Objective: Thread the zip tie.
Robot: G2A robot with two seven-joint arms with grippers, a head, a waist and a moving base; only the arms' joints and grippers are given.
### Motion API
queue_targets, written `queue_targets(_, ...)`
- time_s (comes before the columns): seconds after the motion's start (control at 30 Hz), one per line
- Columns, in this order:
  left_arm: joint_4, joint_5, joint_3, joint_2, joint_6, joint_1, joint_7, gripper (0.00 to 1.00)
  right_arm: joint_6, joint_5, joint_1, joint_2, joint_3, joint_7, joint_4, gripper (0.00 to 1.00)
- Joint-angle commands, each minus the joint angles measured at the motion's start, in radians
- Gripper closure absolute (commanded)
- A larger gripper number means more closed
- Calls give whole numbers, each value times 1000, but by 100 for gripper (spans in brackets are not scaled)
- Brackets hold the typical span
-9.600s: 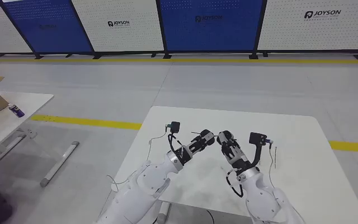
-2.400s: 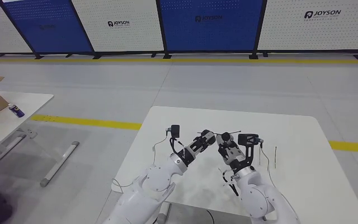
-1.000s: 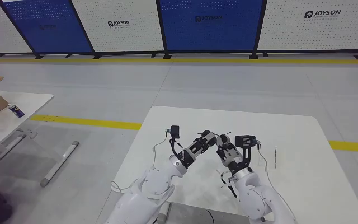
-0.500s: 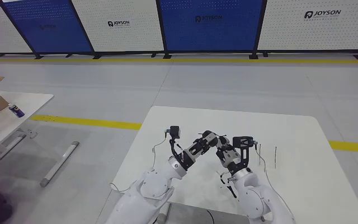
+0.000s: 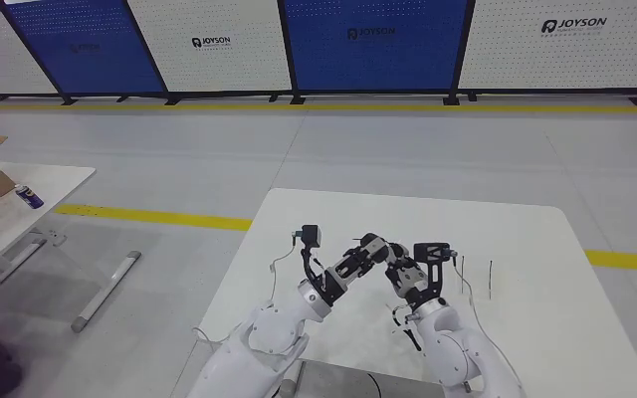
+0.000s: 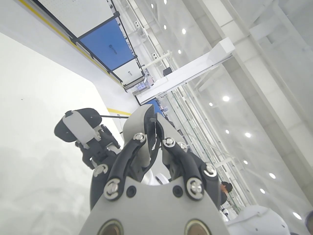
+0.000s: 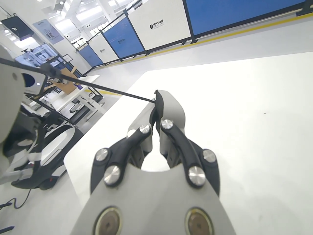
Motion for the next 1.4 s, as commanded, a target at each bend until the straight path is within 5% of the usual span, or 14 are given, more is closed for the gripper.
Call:
queue_targets(0.0, 0, 4, -1, 0, 2, 0, 6, 100, -1, 3, 0, 0, 1, 1, 0, 100)
queue_targets(0.03, 6, 9, -3, -1, 12, -2, 22, 100, -4, 10, -1, 0, 3, 1, -3, 100)
queue_targets(0.07, 11, 16, -4, -2, 19, -5, 38, 100, -7, 17, -2, 0, 5, 0, -5, 77)
queue_targets(0.1, 14, 22, -2, -3, 23, -8, 51, 100, -9, 21, -4, 0, 8, -1, -7, 2)
queue_targets(0.4, 70, 0, -1, -12, 35, -42, 122, 100, -17, 119, -61, 12, 129, -43, -96, 0)
queue_targets(0.9, 175, -50, -39, -20, 57, -61, 191, 100, -131, 594, -208, 34, 470, -99, -214, 0)
queue_targets(1.37, 183, -61, -38, -22, 59, -63, 208, 100, -132, 619, -212, 34, 479, -99, -216, 0)
